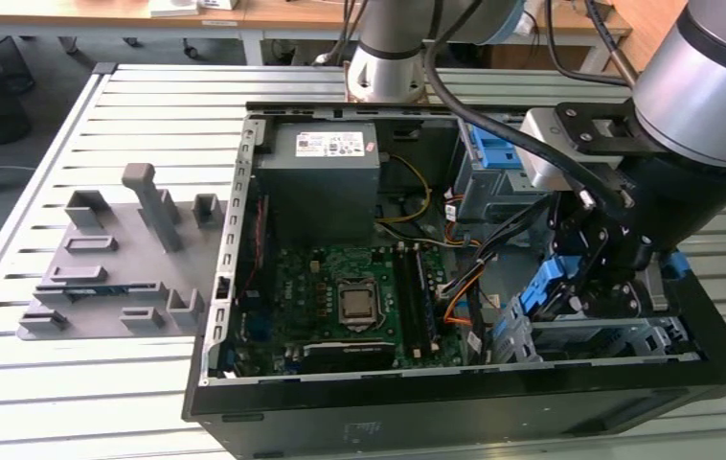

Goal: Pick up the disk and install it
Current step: 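Insert the disk into the insertion slot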

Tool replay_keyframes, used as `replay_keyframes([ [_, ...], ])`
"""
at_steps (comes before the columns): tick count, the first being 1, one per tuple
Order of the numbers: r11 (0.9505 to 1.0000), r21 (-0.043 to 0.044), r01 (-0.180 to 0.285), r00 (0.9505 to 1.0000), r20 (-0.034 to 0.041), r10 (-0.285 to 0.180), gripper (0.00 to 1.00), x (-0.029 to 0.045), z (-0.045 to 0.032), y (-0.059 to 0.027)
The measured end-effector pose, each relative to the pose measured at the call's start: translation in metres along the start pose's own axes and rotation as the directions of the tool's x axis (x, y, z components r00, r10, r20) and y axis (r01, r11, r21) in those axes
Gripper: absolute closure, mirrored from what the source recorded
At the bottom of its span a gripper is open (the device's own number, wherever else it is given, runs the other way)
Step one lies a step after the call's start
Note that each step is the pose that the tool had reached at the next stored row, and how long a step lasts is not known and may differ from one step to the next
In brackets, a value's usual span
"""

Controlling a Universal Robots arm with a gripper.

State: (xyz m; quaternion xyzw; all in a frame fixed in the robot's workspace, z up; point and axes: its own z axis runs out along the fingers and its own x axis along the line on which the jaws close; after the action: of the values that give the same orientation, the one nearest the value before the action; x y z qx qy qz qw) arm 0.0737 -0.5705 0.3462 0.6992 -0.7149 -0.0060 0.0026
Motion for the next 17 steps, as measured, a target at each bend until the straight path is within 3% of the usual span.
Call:
replay_keyframes([
  [4, 1.0, 0.0001, 0.0, 1.0, 0.0002, 0.0, 0.62, 0.0, 0.0003, 0.0],
  [5, 1.0, 0.0001, 0.0, 1.0, 0.0002, 0.0, 0.56, 0.0, 0.0003, 0.0],
  [12, 1.0, 0.0, 0.0, 1.0, 0.0, 0.0, 0.56, 0.0, 0.0007, 0.0],
  [15, 1.0, 0.0, 0.0, 1.0, 0.0, 0.0, 0.64, 0.0, 0.0008, 0.0],
  [17, 1.0, 0.0, 0.0, 1.0, 0.0001, 0.0, 0.75, 0.0, 0.0009, 0.0],
])
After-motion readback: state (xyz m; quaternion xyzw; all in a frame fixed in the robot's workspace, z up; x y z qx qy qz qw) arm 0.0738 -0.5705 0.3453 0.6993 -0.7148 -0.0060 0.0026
